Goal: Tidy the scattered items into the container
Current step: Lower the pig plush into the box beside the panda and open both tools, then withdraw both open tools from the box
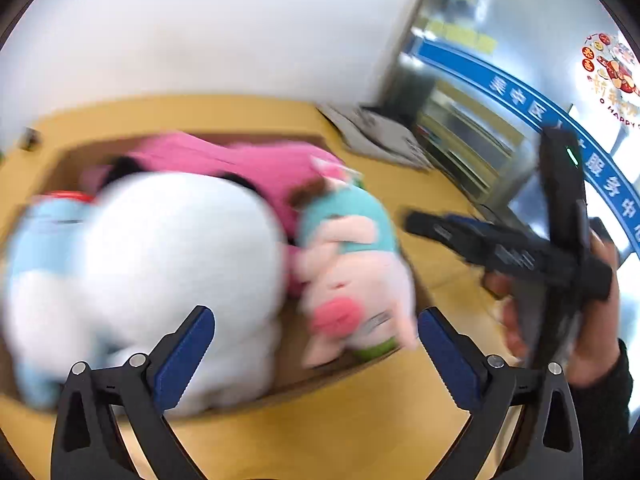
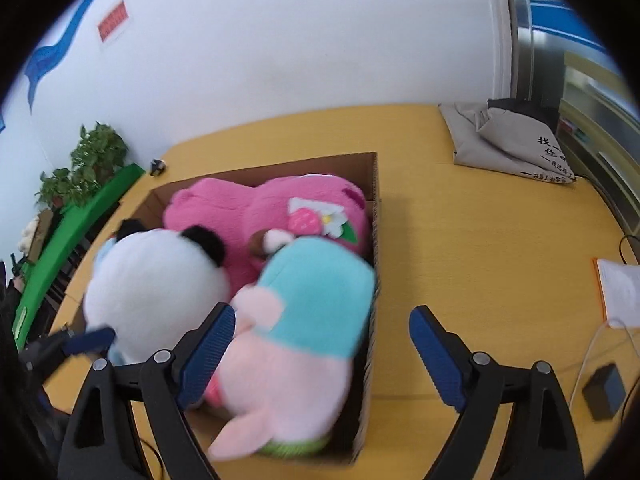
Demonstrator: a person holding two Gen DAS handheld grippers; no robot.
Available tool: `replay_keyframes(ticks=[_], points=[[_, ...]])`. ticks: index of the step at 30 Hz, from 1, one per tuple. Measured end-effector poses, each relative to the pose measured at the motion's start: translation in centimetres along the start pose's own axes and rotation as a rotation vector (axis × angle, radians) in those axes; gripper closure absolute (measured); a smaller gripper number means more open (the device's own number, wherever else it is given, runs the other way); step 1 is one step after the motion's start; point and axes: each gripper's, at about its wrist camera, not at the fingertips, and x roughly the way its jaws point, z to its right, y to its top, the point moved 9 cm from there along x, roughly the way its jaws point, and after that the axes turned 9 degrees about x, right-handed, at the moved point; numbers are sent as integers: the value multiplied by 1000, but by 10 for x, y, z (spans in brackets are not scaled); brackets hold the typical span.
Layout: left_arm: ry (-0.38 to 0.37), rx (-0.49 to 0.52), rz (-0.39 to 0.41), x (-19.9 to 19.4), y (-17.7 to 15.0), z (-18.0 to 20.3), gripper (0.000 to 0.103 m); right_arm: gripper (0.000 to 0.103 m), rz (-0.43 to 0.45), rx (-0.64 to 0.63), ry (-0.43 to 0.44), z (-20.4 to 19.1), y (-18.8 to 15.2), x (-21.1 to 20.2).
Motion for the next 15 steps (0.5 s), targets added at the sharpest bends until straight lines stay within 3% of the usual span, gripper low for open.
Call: replay_keyframes(ticks=[2,7,15], points=[[63,-12,16,-25,-13,-15,0,0,20,-15,-4,-16,-23,-15],[230,-46,22,-52,-38,-51,0,0,48,-35,23,-59,-71,-33],[302,-42,52,-85,-62,-69,0,0,107,-78,-19,-100,-94,-58]])
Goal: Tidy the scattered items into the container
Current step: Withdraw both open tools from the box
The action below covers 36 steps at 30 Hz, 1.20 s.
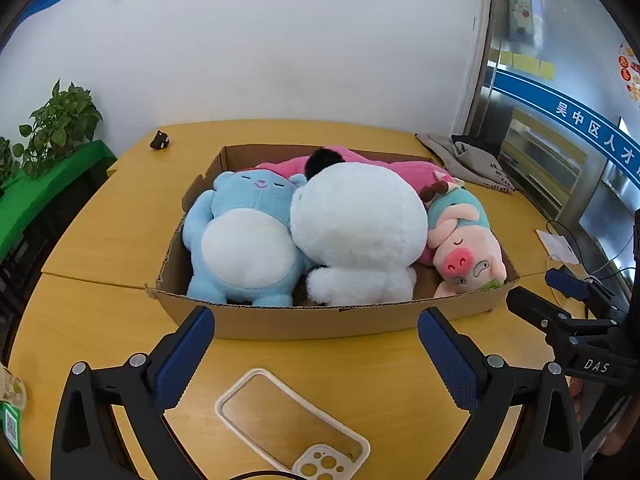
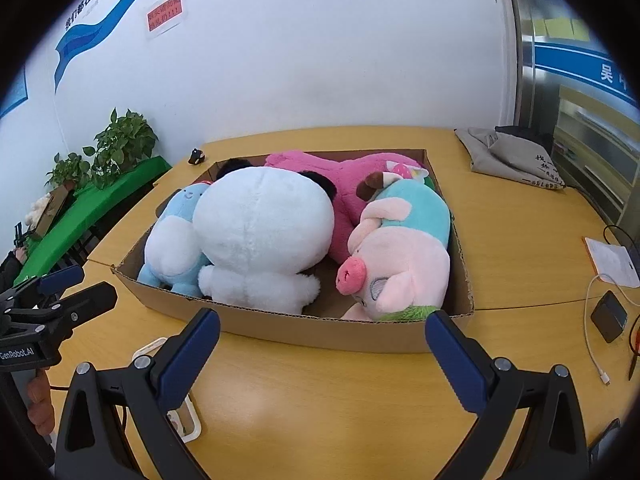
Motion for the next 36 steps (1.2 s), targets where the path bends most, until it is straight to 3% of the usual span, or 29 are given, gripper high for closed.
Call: replay_keyframes(ticks=[16,36], points=[[-27,1,13,-10,3,13,0,0,48,22,-79,19,5,-23],[-55,8,-3,-9,-5,15,0,0,46,19,-92,22,2,-23]])
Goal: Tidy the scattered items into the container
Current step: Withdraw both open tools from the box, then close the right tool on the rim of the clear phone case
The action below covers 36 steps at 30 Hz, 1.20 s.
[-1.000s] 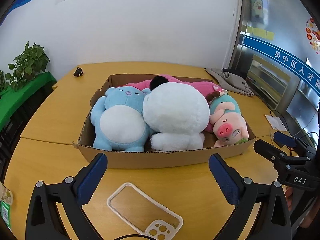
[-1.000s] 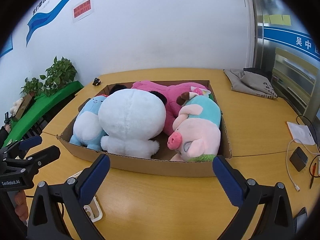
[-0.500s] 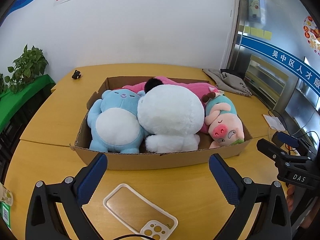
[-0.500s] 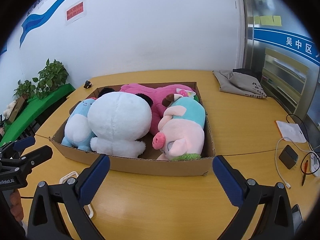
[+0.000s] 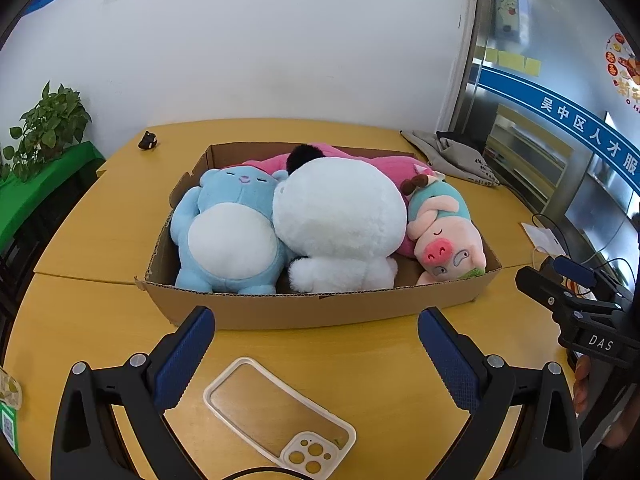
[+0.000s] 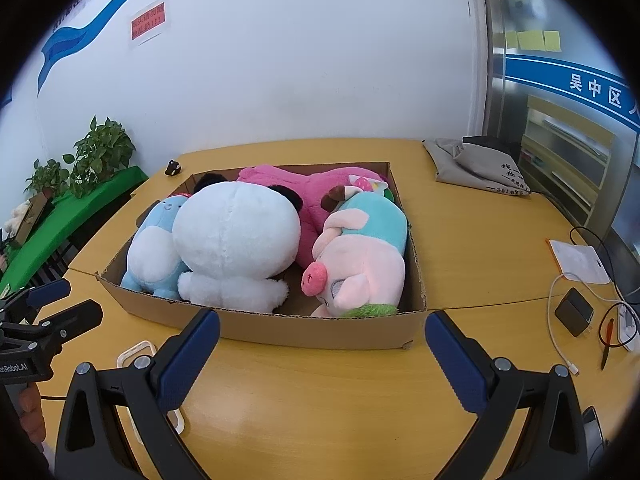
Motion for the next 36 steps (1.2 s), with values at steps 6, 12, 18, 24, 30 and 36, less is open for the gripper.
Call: replay_keyframes(ticks=[6,12,18,24,30,36], points=[[-10,-2,5,-1,0,0,0,0,-3,-7,-4,-2,-2,1],[-18,11,-7,6,-1,-1,0,0,4,-10,-14,-1,-2,2],[-41,13,-13,10,-4,-3,0,0,-7,-13,-3,-7,-3,12],[-55,31,-22,14,-12,-9,0,0,-44,-34,7,-18,-19,20],[-16,56,-136,32,-45,-35,0,0,-185,-47,36,-33,-68,41],[-35,30,-237,52,-83,-59,0,0,-293,-134,131,-76,-121,48]])
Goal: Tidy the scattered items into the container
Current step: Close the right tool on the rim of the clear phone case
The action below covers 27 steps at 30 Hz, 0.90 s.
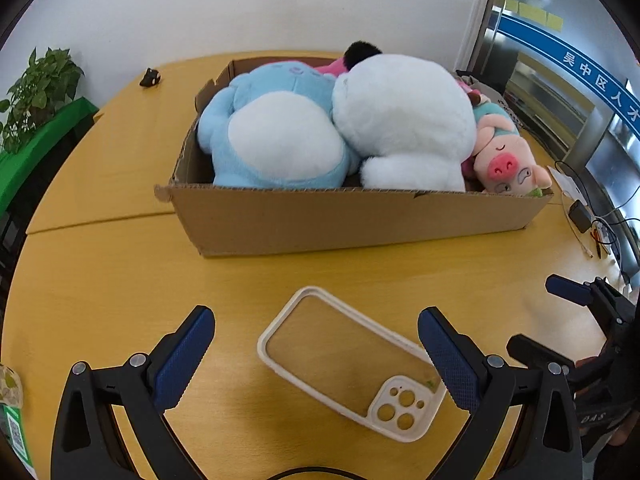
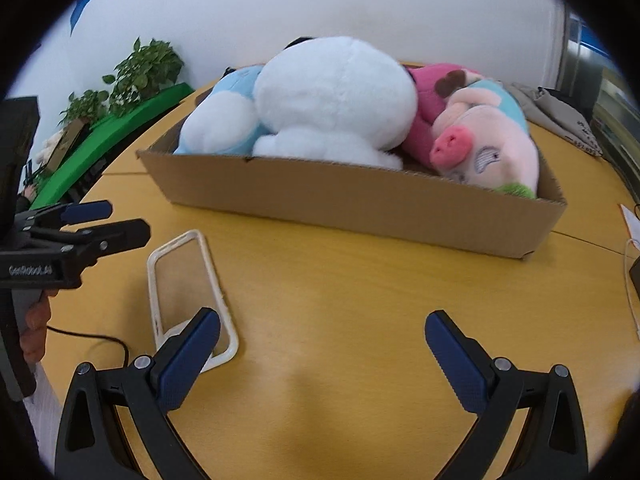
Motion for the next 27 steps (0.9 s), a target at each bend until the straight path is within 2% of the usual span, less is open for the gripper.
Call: replay_keyframes(ticks=[4,9,10,13,15,17,22,23,24,27], points=[[-23,54,-24,13,-12,3,2,0,-40,-61,22,-23,-19,12],[-78,62,-84,34,-26,9,20,1,-64,-134,35,-44,-38,26],[-76,62,-100,38,-30,9,25,1,-70,-144,34,-47,-41,30],[-43,98,-93,37,-32,12,31,2,-66,-177,40,-53,-48,35],[-35,88,-94,33,-33,12,41,2,-69,-179,50,-52,-47,35],[-60,63,-85,28,-36,12,53,2,-56,-193,31,-45,-42,34],[-90,46,-81,19,-46,18,69,4,-47,-152,-19,1,-23,37],[-109,35,-84,17,-47,20,71,10,-40,-158,-50,13,-18,38],[-124,25,-88,16,-47,22,71,11,-38,-160,-68,22,-15,39],[-143,15,-98,16,-44,26,71,12,-44,-91,-62,43,-4,39]])
